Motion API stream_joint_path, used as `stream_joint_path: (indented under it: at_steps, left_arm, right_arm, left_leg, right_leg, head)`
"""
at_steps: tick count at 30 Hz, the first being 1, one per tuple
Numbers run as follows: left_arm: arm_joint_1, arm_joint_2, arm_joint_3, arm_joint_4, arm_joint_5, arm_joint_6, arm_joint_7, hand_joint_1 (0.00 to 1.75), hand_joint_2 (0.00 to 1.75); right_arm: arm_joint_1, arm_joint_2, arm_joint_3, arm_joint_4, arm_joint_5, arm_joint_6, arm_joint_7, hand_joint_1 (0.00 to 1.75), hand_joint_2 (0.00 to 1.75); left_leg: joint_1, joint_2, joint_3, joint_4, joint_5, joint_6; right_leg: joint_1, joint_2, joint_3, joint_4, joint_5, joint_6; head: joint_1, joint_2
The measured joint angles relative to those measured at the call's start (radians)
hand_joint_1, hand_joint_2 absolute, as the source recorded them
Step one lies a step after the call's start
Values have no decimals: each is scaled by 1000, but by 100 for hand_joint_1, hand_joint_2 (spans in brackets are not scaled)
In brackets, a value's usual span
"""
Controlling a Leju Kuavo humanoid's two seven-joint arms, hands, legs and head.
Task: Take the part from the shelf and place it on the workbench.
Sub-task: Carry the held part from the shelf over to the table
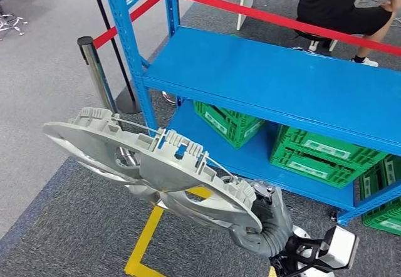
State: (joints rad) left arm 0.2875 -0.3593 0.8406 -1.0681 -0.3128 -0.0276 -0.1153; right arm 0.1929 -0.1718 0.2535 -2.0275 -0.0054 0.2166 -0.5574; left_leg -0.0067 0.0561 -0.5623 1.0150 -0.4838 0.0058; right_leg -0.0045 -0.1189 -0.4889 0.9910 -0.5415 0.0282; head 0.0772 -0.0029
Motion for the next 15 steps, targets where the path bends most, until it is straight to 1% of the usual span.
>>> stream_joint_path:
  at_steps: [1,2,3,4,5,6,7,8,9,10,11,12,13,14,15]
  left_arm:
    - [2,0,0,0,0,0,0,0,175]
    - [3,-1,0,0,0,0,0,0,175]
    - [3,-1,0,0,0,0,0,0,175]
    - [2,-1,0,0,0,0,0,0,175]
    - [1,-1,0,0,0,0,0,0,175]
    - [0,-2,0,0,0,0,0,0,175]
    - [0,-2,0,0,0,0,0,0,175]
    - [0,-2,0,0,0,0,0,0,175]
    - [0,-2,0,0,0,0,0,0,175]
    - [0,-2,0,0,0,0,0,0,175]
    - [-1,-3,0,0,0,0,0,0,175]
    - [-1,-3,0,0,0,0,0,0,175]
    - [-2,-3,0,0,0,0,0,0,175]
    - [-2,-3,0,0,0,0,0,0,175]
    - [-1,-3,0,0,0,0,0,0,175]
  right_arm:
    - [-1,0,0,0,0,0,0,175,175]
    - [-1,0,1,0,0,0,0,175,175]
    - [-1,0,1,0,0,0,0,175,175]
    - [-1,0,1,-1,0,0,0,175,175]
    - [0,0,1,-1,0,0,0,175,175]
    - [1,0,1,0,0,0,0,175,175]
    - [2,0,1,0,0,0,0,175,175]
    - [2,0,1,0,0,0,0,175,175]
    - [3,0,1,0,0,0,0,175,175]
    - [3,0,1,0,0,0,0,175,175]
    - [2,0,1,0,0,0,0,175,175]
    - [2,0,1,0,0,0,0,175,175]
    - [3,0,1,0,0,0,0,175,175]
    - [3,0,1,0,0,0,0,175,175]
    - [4,0,1,0,0,0,0,175,175]
  left_leg:
    - [1,-10,-1,-3,3,6]
    - [4,-20,-1,-7,6,13]
    - [7,-30,-1,-12,10,20]
    - [9,-40,-1,-14,13,26]
    - [9,-50,-4,-15,15,30]
    - [9,-62,-6,-14,16,32]
    - [8,-74,-7,-14,17,32]
    - [8,-87,-7,-13,17,32]
    - [8,-100,-7,-12,17,32]
    - [8,-113,-6,-10,17,31]
    - [8,-126,-7,-7,16,29]
    - [7,-139,-11,-1,16,25]
    - [7,-150,-17,3,16,19]
    - [8,-162,-25,6,19,12]
    - [9,-174,-31,8,22,5]
  right_leg:
    - [-1,-3,0,0,-4,5]
    - [-3,10,-4,9,-14,10]
    - [-5,35,-17,37,-35,13]
    - [-8,66,-41,87,-65,16]
    - [-8,94,-74,156,-98,17]
    - [-9,109,-109,227,-126,18]
    - [-9,115,-136,277,-138,19]
    - [-8,117,-146,292,-129,19]
    - [-9,119,-138,265,-100,19]
    - [-10,129,-114,205,-58,18]
    - [-13,155,-85,137,-23,17]
    - [-16,182,-59,76,-1,16]
    - [-18,205,-43,38,10,14]
    - [-19,217,-36,25,8,12]
    - [-18,210,-34,21,7,9]
  head:
    - [0,0]
    - [2,0]
    - [3,0]
    - [6,0]
    - [8,0]
    - [9,0]
    - [9,0]
    - [9,0]
    - [9,0]
    - [9,0]
    - [9,0]
    - [8,0]
    - [8,0]
    - [8,0]
    - [8,0]
